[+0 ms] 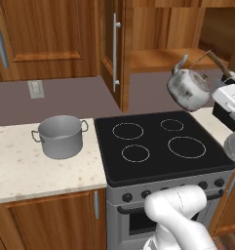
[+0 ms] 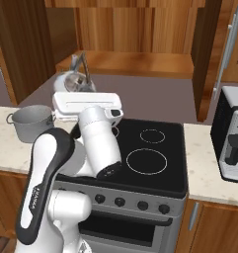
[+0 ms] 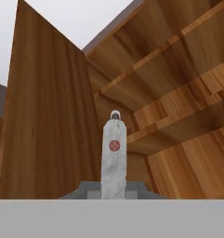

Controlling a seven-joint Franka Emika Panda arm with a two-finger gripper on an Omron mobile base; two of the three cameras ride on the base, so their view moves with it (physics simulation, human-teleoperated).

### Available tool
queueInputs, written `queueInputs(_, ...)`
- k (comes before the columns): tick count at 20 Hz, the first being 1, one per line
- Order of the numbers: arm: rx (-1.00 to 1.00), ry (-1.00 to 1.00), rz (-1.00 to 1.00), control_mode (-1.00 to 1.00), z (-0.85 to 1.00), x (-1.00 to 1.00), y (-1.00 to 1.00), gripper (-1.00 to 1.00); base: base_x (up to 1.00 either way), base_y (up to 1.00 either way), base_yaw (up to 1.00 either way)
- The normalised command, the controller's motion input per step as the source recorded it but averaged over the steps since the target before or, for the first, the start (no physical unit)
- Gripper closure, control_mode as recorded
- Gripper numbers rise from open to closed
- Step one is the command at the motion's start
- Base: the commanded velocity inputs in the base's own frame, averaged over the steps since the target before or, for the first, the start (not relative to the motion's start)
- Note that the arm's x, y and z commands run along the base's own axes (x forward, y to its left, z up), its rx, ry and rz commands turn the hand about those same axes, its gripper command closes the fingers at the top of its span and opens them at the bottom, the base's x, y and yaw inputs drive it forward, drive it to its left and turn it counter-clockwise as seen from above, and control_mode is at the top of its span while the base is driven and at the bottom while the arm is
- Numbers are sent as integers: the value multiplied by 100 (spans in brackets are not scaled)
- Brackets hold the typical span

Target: Pick the kettle from the cabinet and place it on a stove burner. Then pick the pot from the counter and place it on another stove burner. Finally, turn both burners on.

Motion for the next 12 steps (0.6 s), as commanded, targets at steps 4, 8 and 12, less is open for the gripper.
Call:
queueInputs(4,-5,1,1,-100,-20,18,3,100,0,0,0)
queueInputs(8,-9,3,0,-100,-30,17,6,100,0,0,0)
queueInputs(12,-12,6,0,-100,-39,16,6,100,0,0,0)
